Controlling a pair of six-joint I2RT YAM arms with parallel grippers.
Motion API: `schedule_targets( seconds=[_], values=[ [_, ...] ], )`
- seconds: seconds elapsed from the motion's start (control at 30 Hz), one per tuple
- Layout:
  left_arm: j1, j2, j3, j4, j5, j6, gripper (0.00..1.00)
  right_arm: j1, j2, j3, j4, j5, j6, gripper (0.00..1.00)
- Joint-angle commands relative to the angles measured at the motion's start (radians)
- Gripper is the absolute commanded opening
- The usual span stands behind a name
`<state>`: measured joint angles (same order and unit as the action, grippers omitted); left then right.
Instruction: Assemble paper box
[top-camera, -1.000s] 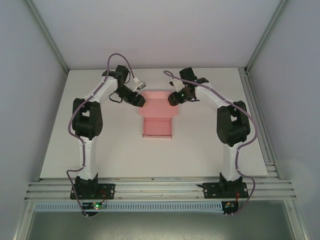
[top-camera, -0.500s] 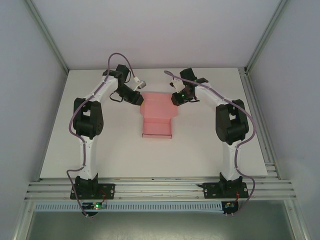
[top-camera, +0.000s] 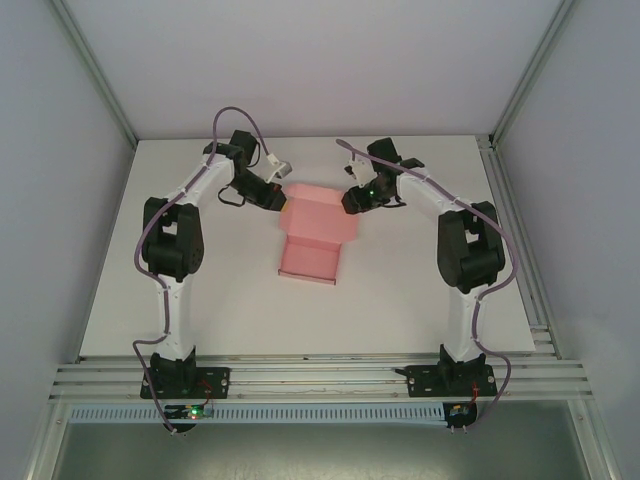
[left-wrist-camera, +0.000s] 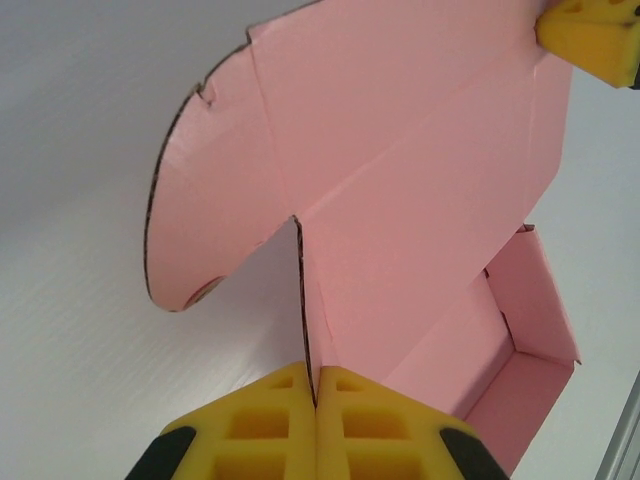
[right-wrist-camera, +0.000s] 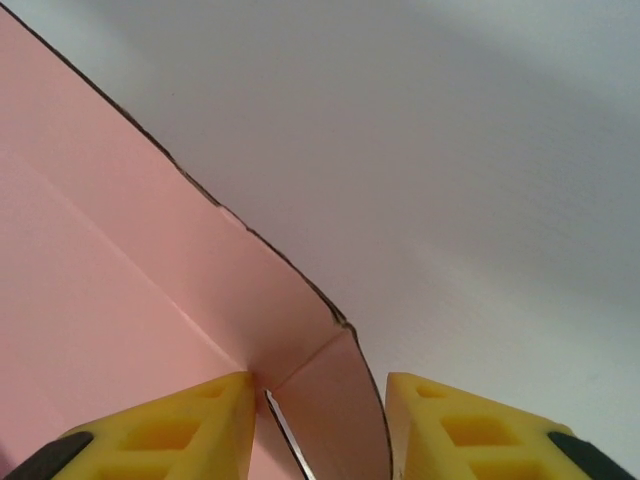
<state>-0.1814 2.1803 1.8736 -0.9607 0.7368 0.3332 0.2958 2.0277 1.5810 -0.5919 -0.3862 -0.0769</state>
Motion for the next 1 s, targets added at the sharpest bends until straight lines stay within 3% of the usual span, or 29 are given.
schedule_targets(
  seconds=[0.0,0.27,0.4,0.77,0.97],
  values=[
    [0.003,-0.052,-0.03,0.038,-0.019,0.013,0.0,-0.008,-0.03,-0.044,0.014,-0.074,0.022,0.38],
    [0.004,-0.074,-0.055,0.065,-0.037,-0.003,0.0,-0.015,-0.057,-0.091,0.017,-0.081,0.039,0.38],
    [0.003,-0.082,-0.065,0.075,-0.037,-0.006,0.0,-0.023,-0.069,-0.114,0.017,-0.114,0.046,0.45],
    [0.003,-0.091,-0.083,0.086,-0.05,-0.017,0.0,-0.024,-0.127,-0.202,0.071,-0.237,0.077,0.42],
    [0.003,-0.097,-0.095,0.093,-0.054,-0.022,0.0,-0.023,-0.164,-0.243,0.084,-0.234,0.084,0.44]
  ],
)
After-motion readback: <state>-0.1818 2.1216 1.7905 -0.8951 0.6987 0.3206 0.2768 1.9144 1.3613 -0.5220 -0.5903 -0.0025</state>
